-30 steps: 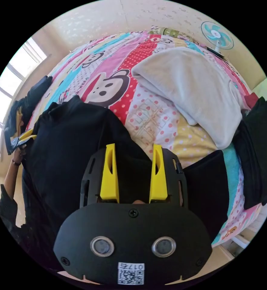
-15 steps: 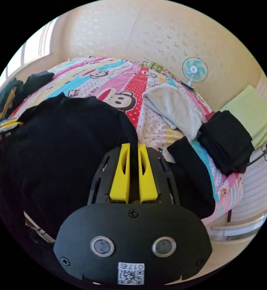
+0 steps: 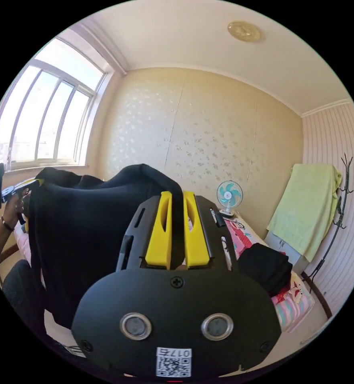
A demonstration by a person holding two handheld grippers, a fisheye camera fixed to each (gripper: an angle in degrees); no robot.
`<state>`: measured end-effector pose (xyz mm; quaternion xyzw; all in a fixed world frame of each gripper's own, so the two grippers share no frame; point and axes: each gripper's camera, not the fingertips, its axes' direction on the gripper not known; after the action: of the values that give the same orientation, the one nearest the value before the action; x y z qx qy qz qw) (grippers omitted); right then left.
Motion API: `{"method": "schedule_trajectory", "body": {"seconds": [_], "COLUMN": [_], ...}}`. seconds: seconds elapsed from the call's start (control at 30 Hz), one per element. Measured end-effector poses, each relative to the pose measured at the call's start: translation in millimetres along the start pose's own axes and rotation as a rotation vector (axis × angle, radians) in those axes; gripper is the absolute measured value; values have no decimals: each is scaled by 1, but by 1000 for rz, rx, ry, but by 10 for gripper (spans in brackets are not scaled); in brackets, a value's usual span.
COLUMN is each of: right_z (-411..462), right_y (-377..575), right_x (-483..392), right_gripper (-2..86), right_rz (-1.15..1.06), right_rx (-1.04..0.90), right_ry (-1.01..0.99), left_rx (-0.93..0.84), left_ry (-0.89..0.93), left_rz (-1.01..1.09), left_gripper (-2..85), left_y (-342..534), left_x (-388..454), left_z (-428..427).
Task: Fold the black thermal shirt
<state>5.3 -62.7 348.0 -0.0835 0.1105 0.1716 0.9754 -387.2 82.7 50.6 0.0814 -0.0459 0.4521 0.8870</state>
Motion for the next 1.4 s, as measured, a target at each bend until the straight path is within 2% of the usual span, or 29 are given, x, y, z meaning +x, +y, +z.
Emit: {"method": "schedule_trajectory", "body": {"seconds": [0.1,0.17,0.27,0.3,0.4,0.5,0.57,0.63,0.7,0.77,0.87,0.97,1.0,1.07,1.1,1.17,1.3,1.4], "right_z": [104,167,218,215,190,151,123,97,73,51,49,68,69,68,64,53,-1,-23], "right_y": [-29,-23,19,38,100,172,210,238,269,275,271,274,273,268,264,253,219,218], "right_x": [32,47,54,50,38,39,49,59,71,78,84,77,76,76,81,95,146,160], "right_gripper": [69,84,108,113,117,117,119,122,131,140,142,113,93,54,47,40,37,39], "right_rz": [211,322,375,330,135,38,36,58,116,158,203,156,127,96,100,119,283,262], "right_rx": [-196,-348,-528,-515,-538,-624,-671,-721,-836,-776,-867,-1050,-1050,-1044,-1046,-1037,-911,-945], "right_ry": [-103,-108,-175,-187,-191,-222,-270,-346,-399,-396,-384,-373,-301,-333,-335,-383,-642,-690], "left_rx": [-75,-302,-652,-648,-555,-654,-693,-721,-765,-746,-749,-825,-825,-835,-847,-892,-909,-945], "left_ry": [-3,71,-68,-60,120,326,527,591,596,544,428,295,264,195,194,320,439,465], "left_rz": [-14,-55,-158,-163,-98,-79,-164,-230,-260,-256,-227,-95,-78,-64,-60,-99,-182,-130], "left_gripper": [49,88,107,103,87,89,94,102,110,120,122,136,135,116,107,46,15,6], "left_y": [-37,-36,8,17,69,139,193,227,256,279,285,284,284,287,288,281,252,234], "left_x": [-17,-38,-76,-82,-98,-100,-97,-94,-89,-79,-59,-27,-22,-15,-16,-32,-75,-92], "left_z": [81,178,241,239,204,163,117,86,63,38,31,38,38,39,40,43,24,-1]}}
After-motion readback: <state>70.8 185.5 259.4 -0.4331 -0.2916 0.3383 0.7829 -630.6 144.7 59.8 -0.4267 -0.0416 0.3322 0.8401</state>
